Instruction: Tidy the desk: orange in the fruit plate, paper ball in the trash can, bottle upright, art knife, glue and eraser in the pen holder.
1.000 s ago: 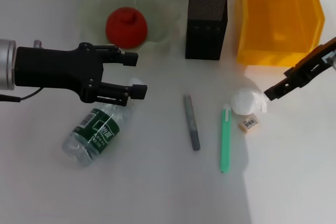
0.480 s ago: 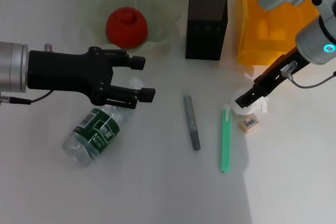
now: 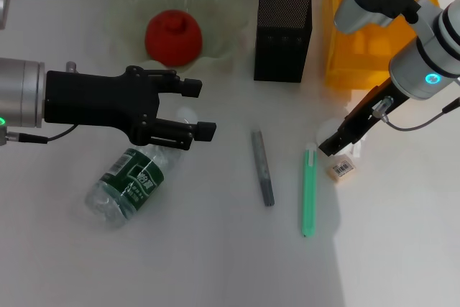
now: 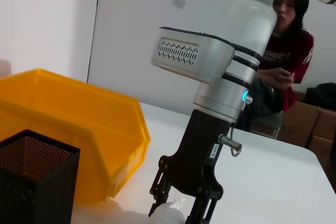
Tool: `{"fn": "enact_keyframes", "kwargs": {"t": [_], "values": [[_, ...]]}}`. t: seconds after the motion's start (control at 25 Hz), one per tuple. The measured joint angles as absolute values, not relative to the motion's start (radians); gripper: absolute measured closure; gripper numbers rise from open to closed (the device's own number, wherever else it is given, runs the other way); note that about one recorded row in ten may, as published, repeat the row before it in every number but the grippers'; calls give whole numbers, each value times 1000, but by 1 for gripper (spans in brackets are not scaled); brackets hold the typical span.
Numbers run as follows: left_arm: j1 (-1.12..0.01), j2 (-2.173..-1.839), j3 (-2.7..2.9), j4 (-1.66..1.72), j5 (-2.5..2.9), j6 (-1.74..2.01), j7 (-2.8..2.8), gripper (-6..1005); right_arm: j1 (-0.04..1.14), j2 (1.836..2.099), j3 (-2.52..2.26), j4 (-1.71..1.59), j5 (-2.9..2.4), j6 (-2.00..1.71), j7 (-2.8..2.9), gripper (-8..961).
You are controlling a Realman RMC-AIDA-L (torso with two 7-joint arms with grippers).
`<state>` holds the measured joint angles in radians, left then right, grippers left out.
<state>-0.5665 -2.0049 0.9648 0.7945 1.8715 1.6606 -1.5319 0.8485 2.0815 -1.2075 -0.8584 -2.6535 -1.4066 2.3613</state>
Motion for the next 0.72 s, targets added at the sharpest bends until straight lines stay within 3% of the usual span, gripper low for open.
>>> {"fn": "enact_keyframes", "kwargs": {"t": [0.24, 0.44, 0.72], "values": [[-566, -2005, 965, 794, 1872, 1651, -1531, 155, 834, 2082, -1207, -934, -2653, -1472, 2383, 313], [-566, -2005, 964, 795, 1871, 1650, -1529, 155, 753, 2084, -1202, -1280, -2653, -1657, 2462, 416], [-564, -2006, 963, 795, 1871, 1650, -1529, 155, 629, 2079, -1053, -1698, -2651, -1660, 2509, 416]]}}
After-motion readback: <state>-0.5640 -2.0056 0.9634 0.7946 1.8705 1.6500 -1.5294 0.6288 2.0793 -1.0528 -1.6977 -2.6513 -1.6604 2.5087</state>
